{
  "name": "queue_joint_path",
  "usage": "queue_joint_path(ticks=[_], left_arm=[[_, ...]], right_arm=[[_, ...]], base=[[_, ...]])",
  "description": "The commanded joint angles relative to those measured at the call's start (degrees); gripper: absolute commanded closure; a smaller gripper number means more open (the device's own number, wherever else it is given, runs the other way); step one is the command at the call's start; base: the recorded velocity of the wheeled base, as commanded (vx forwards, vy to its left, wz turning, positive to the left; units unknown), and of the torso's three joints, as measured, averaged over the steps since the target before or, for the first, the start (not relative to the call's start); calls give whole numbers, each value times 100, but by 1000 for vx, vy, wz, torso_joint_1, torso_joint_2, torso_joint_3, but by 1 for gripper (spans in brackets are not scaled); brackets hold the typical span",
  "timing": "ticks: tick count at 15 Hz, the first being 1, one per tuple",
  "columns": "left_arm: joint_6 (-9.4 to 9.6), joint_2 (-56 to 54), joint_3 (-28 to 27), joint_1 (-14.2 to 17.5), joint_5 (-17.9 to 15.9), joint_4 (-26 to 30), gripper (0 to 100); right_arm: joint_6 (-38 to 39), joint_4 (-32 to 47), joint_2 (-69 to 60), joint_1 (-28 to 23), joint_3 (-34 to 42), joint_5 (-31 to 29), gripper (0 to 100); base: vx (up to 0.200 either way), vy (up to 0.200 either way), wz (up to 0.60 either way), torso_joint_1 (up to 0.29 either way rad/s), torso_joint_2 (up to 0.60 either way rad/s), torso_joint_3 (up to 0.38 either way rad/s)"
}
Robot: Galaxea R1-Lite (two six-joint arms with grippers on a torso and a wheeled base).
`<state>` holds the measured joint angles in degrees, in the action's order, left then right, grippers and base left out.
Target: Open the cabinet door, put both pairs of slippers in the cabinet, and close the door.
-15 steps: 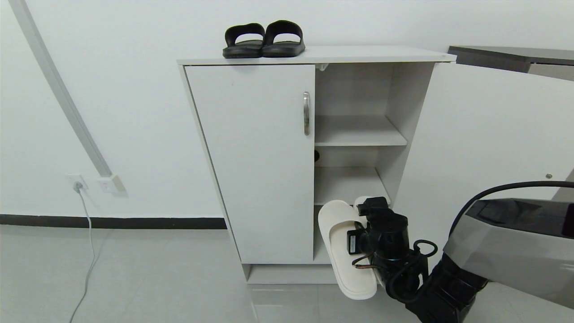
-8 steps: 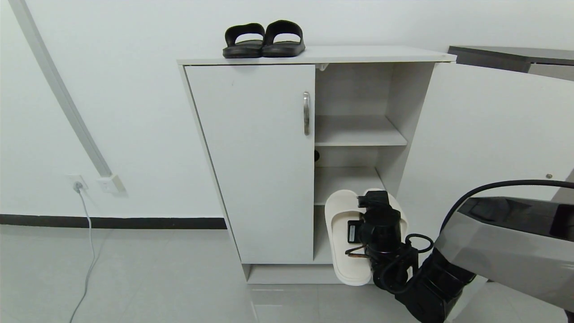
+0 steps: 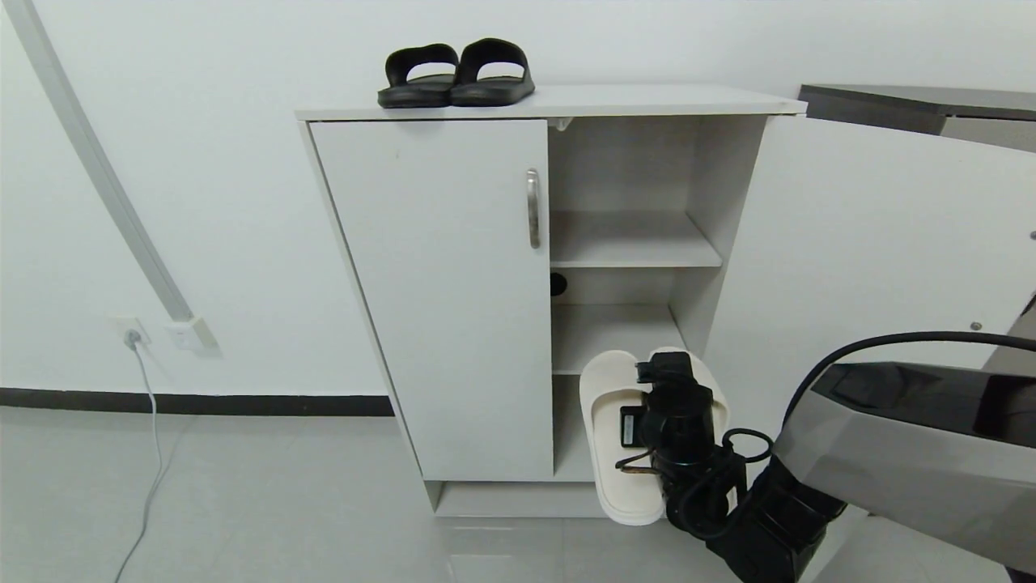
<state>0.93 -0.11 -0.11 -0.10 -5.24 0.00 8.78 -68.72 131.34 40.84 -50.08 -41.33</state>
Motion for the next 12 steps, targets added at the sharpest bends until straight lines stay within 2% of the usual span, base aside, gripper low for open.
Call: queue_joint_path(ticks=[1, 12], left_arm=[[4, 11, 2, -8, 6, 0, 100], [13, 11, 2, -8, -3, 0, 100]], right_arm=[[1, -19, 67, 56, -2, 2, 100], [45, -159, 401, 240, -125, 54, 100]], base=[[0, 0, 0, 0, 0, 0], [0, 0, 0, 0, 0, 0]])
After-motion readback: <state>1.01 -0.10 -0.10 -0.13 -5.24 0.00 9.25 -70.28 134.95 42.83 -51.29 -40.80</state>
